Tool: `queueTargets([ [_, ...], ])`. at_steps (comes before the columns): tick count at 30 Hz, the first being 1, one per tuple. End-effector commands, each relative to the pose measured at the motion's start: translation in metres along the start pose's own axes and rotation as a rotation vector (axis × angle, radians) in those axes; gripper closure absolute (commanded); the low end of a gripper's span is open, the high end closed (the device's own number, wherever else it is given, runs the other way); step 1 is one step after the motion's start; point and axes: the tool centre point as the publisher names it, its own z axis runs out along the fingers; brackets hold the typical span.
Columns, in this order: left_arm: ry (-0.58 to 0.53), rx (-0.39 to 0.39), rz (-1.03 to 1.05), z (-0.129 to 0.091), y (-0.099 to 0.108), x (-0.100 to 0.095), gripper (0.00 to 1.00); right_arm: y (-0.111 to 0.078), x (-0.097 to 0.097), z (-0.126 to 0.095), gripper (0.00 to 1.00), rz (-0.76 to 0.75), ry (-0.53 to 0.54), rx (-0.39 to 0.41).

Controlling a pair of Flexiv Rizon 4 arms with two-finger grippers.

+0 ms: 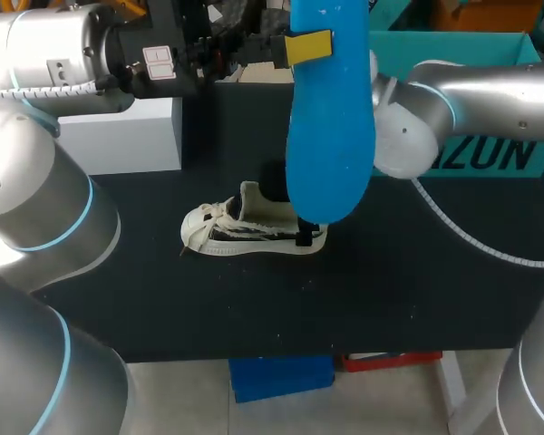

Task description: Take the shoe out of the shoebox, open the shoe tongue, remove and reinsert the insole, then place the shoe into the shoebox

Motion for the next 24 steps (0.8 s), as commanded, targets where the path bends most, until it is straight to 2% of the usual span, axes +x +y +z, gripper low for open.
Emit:
queueTargets([
  [1, -0.002, 0.001, 0.001, 0.001, 0.0, 0.0, 1.0, -0.012, 0.001, 0.003, 0.0, -0.017, 0.011, -0.188],
  [2, -0.002, 0.001, 0.001, 0.001, 0.0, 0.0, 1.0, -0.012, 0.001, 0.003, 0.0, -0.023, 0.023, -0.168],
  [3, -0.002, 0.001, 0.001, 0.001, 0.0, 0.0, 1.0, -0.012, 0.0, 0.004, 0.0, -0.032, 0.026, -0.182],
  [9, -0.002, 0.001, 0.001, 0.001, 0.0, 0.0, 1.0, -0.012, -0.002, 0.007, 0.0, -0.013, -0.005, -0.345],
  [16, -0.002, 0.001, 0.001, 0.001, 0.0, 0.0, 1.0, -0.013, -0.003, 0.01, 0.0, 0.009, -0.028, -0.467],
  [24, -0.002, 0.001, 0.001, 0.001, 0.0, 0.0, 1.0, -0.012, -0.003, 0.013, 0.0, -0.008, -0.008, -0.613],
])
